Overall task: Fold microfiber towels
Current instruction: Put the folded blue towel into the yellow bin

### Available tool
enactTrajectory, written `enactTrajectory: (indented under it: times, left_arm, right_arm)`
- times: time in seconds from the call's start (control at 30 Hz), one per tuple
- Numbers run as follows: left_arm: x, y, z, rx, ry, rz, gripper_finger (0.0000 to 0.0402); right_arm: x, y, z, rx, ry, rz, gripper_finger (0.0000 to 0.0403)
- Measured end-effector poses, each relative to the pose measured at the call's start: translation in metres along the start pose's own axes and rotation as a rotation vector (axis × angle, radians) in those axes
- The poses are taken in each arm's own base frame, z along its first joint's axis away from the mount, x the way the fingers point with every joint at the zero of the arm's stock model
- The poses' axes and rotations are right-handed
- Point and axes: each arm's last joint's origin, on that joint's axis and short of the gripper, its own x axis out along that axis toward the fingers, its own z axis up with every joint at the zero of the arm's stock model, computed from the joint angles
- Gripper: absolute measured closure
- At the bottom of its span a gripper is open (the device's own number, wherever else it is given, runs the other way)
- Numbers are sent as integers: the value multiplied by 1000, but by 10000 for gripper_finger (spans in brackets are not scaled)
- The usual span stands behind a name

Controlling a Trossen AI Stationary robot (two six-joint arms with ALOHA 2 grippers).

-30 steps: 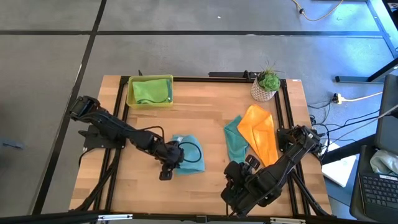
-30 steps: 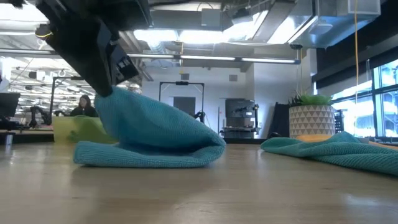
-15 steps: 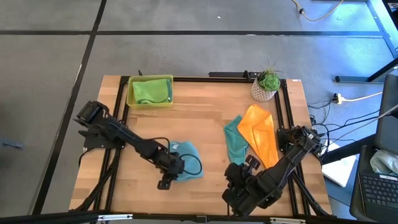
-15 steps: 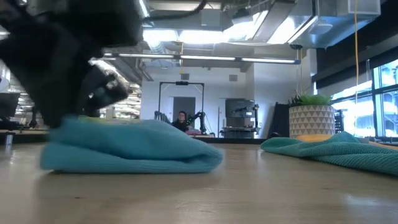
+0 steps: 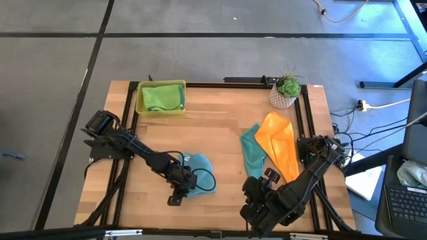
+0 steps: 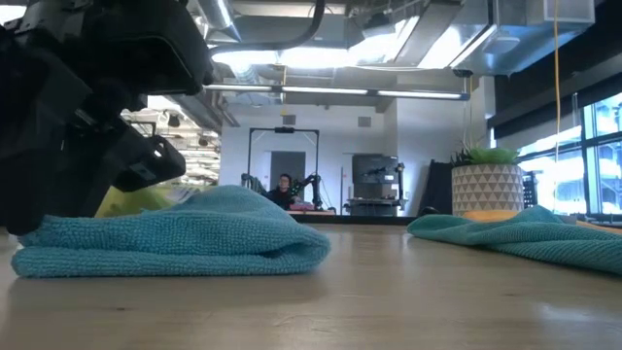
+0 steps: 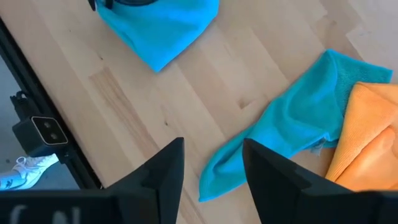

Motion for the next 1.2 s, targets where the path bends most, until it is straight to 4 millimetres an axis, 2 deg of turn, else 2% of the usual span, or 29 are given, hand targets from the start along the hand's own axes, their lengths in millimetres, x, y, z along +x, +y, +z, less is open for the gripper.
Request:
enactTrajectory:
  times: [0.2,0.37,0.53,0.6,0.7,0.83,0.93,1.07,1.2]
  left_arm:
    - [-24,-2,4,-38,-34,-12,297]
    - [-59,-8,5,-92,-120,18,286]
    - [-96,-10,11,-355,-303,14,281]
    - [-111,-6,13,-406,-371,30,283]
    - [-132,12,13,-404,-376,44,284]
    - [-147,58,9,-445,-248,4,279]
    - [-156,85,16,-349,-271,-92,262]
    - [-159,109,24,-158,-285,-166,228]
    - [-150,134,35,-106,-151,-213,191]
  right_arm:
    - [0,0,0,-3,0,0,238]
    - [-2,0,-2,0,-3,5,238]
    - [-28,-11,-6,104,-111,55,238]
    - [-36,-14,-9,115,-141,76,238]
    - [-45,-17,-14,104,-157,100,238]
    - [-49,-15,-21,88,-173,112,238]
    - [-48,-12,-23,90,-178,123,238]
    - [-47,-10,-23,126,-175,134,238]
    - [-47,-11,-23,216,-168,134,238]
